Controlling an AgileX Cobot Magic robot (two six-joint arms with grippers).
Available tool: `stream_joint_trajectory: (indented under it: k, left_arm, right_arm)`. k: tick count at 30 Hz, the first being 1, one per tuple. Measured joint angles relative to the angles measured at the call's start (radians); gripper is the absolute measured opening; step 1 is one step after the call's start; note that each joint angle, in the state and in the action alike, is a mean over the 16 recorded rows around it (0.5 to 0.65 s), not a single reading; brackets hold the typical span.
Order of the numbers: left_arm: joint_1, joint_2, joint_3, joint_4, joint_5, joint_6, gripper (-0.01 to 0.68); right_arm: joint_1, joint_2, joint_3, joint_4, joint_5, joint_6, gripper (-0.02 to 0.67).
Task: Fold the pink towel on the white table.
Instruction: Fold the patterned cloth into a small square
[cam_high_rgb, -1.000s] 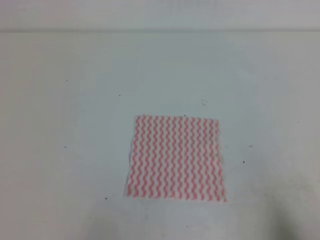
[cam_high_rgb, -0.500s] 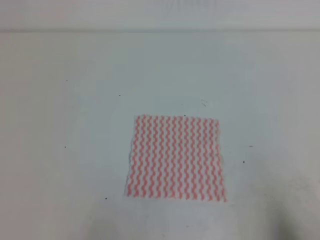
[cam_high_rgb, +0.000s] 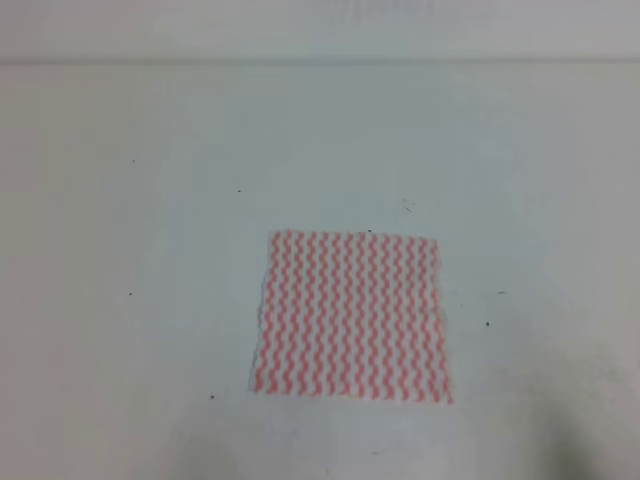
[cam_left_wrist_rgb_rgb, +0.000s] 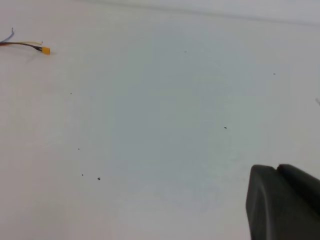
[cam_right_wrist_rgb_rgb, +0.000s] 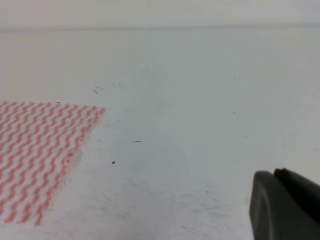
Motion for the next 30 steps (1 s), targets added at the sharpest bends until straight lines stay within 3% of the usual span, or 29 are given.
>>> stream_joint_trajectory:
  k: [30]
  left_arm:
    - [0.000, 0.002, -0.006, 0.004, -0.032, -0.001, -0.005]
  right_arm:
    - [0.000, -0.001, -0.006, 0.000, 0.003, 0.000, -0.018]
